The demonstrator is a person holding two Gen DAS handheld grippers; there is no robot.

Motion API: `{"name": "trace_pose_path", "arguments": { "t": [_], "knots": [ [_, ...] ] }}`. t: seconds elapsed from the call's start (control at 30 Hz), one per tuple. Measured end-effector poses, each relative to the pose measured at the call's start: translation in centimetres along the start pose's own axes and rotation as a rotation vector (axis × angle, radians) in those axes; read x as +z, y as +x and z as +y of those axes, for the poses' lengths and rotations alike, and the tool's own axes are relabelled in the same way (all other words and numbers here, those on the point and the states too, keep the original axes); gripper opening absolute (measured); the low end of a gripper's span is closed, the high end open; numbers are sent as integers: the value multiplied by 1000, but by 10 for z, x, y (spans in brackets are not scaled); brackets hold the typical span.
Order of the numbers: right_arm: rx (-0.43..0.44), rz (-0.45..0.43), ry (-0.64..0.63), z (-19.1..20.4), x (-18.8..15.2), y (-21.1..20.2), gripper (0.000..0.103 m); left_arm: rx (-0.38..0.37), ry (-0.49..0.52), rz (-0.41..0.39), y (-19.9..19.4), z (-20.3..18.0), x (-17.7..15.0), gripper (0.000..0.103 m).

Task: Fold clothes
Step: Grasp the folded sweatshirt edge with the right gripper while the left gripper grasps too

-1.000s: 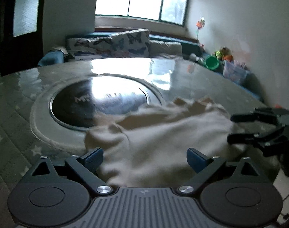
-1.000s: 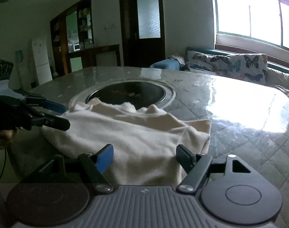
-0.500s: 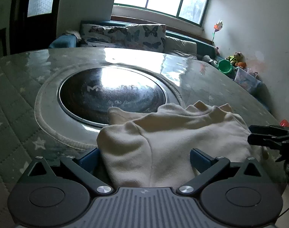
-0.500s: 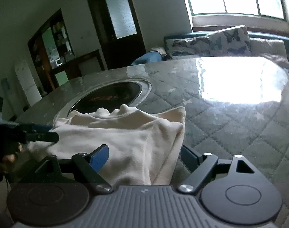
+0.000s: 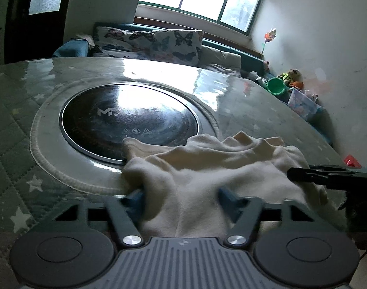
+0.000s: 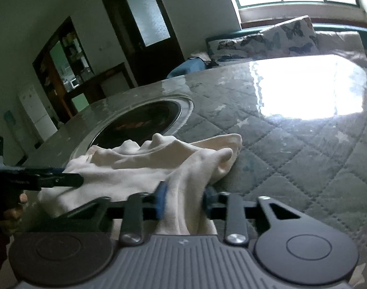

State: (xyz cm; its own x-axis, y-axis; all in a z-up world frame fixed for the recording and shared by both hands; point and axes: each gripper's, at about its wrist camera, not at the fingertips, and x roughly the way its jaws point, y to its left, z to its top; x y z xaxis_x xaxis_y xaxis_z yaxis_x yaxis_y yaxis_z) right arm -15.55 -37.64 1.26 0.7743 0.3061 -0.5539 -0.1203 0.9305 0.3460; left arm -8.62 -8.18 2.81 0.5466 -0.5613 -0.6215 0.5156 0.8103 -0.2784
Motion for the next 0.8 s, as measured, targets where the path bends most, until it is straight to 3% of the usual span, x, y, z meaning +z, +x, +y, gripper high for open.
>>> {"name": "trace_pose_path", "arguments": {
  "t": [0.07,0.17,0.43,0.8],
  "knots": [
    [9,-4,18,-2,0,-1,22,-8,-17,0,-2,2,1,41],
    [10,-22,22,-1,0,-6,19,-12,-9,-7,-4,-1,4,35],
    [-29,-80,9,-1,7,-31,17,-61,88,-34,-5,-34,23,33],
    [-181,-166,5,-40,24,-79,17,-146,243,0,42,-111,60,32]
  ]
}}
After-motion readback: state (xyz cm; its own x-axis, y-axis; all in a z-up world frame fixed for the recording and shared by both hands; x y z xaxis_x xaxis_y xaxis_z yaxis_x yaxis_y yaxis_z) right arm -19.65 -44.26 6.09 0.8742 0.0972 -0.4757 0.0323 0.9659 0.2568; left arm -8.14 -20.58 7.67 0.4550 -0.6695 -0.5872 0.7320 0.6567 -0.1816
